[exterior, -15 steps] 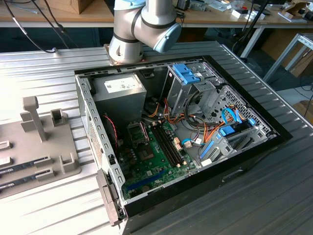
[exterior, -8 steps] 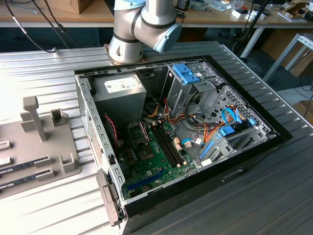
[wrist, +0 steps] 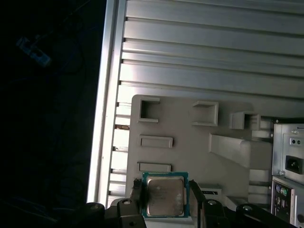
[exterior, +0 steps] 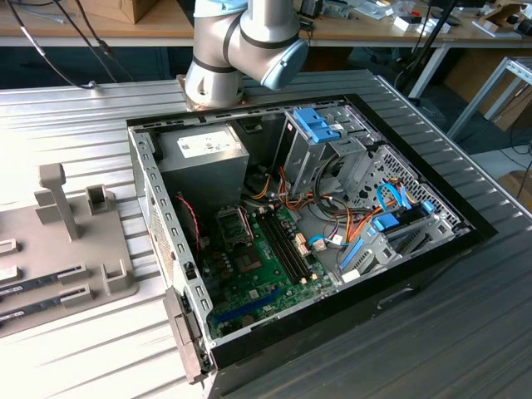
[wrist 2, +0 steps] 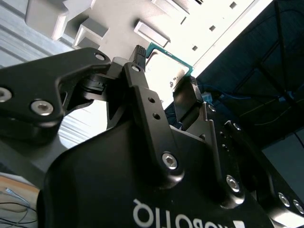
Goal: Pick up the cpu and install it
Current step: 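Pick up the cpu and move it towards the insertion slot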
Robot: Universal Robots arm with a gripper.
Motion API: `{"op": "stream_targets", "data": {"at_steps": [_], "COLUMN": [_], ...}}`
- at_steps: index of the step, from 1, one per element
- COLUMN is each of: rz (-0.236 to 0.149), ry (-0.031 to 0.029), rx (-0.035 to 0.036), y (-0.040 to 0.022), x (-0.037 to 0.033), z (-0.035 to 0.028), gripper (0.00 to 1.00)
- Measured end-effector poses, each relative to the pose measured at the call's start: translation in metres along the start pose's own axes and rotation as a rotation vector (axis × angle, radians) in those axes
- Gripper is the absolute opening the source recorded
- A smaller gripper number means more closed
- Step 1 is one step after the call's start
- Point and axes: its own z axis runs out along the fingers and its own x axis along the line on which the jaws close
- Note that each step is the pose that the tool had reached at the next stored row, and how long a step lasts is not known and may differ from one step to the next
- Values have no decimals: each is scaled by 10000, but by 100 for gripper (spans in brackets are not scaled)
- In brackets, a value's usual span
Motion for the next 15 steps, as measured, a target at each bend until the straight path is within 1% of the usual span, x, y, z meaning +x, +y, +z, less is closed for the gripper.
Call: {"op": "stream_targets", "data": {"at_steps": [15], "rz": [0], "ry": [-1], "rx": [0], "y": [1], "x": [-1], "z": [-40], "gripper": [47]}}
